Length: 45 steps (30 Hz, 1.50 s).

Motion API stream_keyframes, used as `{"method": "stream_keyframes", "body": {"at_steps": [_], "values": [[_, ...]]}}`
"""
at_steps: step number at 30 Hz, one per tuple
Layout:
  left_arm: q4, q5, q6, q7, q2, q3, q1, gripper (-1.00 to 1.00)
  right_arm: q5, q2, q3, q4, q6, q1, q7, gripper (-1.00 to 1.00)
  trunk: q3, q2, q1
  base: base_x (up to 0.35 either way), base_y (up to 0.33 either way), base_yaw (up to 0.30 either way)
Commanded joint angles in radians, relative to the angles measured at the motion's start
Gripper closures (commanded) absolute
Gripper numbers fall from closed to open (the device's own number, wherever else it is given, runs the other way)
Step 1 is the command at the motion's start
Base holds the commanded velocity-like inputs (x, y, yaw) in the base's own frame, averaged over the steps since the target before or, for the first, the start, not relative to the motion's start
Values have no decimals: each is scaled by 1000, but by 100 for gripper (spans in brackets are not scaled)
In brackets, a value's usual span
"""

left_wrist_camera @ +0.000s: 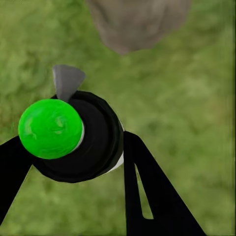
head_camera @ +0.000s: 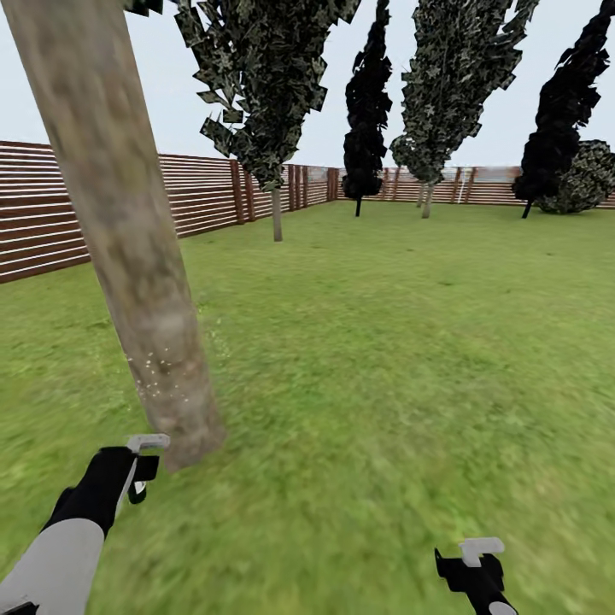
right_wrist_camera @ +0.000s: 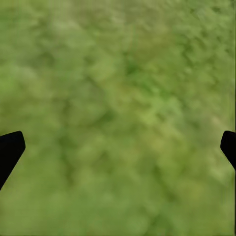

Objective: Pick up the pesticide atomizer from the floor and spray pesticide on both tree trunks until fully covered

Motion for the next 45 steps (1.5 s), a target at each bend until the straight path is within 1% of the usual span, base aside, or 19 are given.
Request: {"method": "stream_keyframes", "body": {"at_steps": [1, 2, 5, 11, 23, 30, 39, 45], "values": [[-2, -12, 3, 34, -14, 4, -1, 100, 10, -1, -5, 2, -3, -1, -5, -100, -1, 0, 0, 207, -225, 11], [-2, -10, 4, 55, -19, 5, -1, 100, 11, -1, -5, 1, -3, -1, -5, -100, -1, 0, 0, 209, -220, 5], [-2, -8, 5, 67, -20, 9, -1, 100, 10, -1, -5, 2, -3, -1, -5, -100, -1, 0, 0, 228, -201, 1], [-2, -8, 6, 62, -23, 8, -1, 100, 11, 0, -5, 2, -3, -1, -6, -100, -1, 0, 0, 269, -162, 32], [-2, -8, 6, 62, -23, 8, 0, 100, 11, 0, -5, 2, -3, -1, -6, -100, -1, 0, 0, 179, -227, 256], [-2, -8, 6, 62, -24, 8, 0, 100, 11, 0, -5, 2, -3, -1, -5, -100, -1, 0, 0, 22, -271, 21], [-2, -8, 6, 64, -24, 9, 0, 100, 10, 0, -5, 2, -3, -1, -5, -100, -1, 0, 0, 130, -273, 3], [-2, -8, 6, 65, -24, 9, 0, 100, 10, 0, -5, 2, -3, -1, -6, -100, -1, 0, 0, 118, -272, 187]]}}
